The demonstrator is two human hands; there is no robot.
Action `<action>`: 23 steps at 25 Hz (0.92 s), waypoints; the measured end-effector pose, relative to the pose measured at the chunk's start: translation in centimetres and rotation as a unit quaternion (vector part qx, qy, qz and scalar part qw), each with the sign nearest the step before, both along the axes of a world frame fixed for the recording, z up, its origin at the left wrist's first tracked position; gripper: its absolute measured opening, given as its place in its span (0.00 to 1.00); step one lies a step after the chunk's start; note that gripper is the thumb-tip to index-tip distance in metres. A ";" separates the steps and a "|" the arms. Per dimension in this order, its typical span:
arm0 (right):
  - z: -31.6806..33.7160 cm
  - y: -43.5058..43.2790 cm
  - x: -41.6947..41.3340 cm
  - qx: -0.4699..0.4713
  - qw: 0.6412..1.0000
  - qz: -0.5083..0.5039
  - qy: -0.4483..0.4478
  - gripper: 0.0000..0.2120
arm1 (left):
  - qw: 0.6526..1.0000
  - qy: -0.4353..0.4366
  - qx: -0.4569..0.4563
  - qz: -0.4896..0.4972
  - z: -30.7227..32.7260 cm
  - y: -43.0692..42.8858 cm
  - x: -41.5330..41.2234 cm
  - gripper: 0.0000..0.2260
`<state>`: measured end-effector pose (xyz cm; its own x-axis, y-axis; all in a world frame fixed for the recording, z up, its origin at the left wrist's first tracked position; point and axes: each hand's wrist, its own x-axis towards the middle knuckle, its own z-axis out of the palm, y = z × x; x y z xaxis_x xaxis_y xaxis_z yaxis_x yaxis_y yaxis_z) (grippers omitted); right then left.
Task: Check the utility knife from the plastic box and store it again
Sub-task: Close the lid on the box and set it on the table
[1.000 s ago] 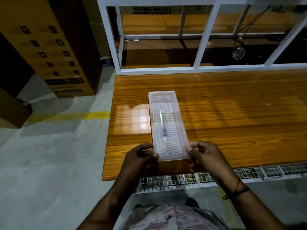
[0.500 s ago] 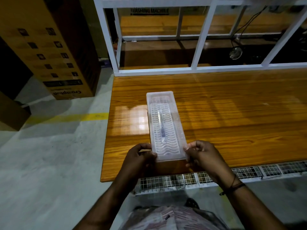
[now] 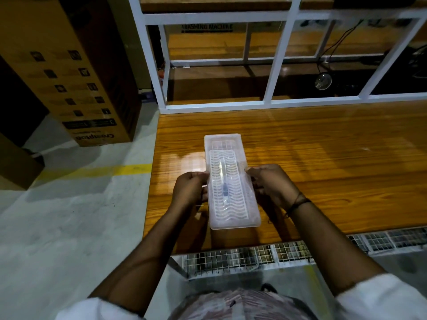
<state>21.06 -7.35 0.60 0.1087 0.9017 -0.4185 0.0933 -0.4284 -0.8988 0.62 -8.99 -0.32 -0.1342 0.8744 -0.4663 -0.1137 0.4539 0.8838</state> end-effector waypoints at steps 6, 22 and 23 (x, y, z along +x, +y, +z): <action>-1.2 3.1 -0.2 0.008 0.999 -0.034 -0.010 0.10 | 0.999 -0.013 0.007 0.033 -1.0 2.6 0.8 0.08; -0.6 11.0 -1.1 -0.002 0.996 -0.063 0.059 0.06 | 0.997 0.053 -0.014 0.046 0.5 10.5 1.6 0.19; -0.6 12.4 -1.3 -0.005 0.997 -0.067 0.049 0.08 | 0.996 0.074 -0.009 0.055 0.8 11.5 1.7 0.19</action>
